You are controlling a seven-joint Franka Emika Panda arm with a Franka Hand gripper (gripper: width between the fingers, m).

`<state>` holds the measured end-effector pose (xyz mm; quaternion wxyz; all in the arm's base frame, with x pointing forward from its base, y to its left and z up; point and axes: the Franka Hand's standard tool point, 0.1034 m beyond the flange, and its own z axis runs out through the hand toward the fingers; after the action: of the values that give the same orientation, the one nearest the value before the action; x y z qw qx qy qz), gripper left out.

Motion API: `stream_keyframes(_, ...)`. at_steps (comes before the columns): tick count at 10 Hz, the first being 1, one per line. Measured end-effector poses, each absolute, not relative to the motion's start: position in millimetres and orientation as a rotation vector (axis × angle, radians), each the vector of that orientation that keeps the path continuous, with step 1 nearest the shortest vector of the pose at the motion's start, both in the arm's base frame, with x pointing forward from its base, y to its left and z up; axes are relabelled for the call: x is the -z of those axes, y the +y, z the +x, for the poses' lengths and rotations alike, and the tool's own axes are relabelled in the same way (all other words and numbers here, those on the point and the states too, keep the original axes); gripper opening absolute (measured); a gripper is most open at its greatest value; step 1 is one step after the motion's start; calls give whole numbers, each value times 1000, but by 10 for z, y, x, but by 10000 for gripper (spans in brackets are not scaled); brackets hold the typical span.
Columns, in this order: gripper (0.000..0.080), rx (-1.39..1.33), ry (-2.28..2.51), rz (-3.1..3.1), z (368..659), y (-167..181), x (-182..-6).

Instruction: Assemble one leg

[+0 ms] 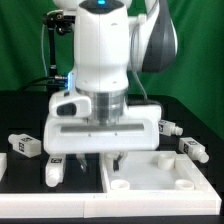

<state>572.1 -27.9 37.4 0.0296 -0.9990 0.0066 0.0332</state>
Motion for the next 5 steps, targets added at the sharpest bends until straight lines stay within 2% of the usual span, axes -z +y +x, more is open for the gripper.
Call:
stream_keyframes(1, 454, -114, -13, -3074, 5648, -316, -537)
stream_keyframes(2, 606, -114, -134, -3067, 5590, -389, -681)
stream_keyframes(3, 636, -98, -227, -3061, 5587, -441, -741)
stream_keyframes(5, 646, -106, -278, -3056, 5579, -415, -679)
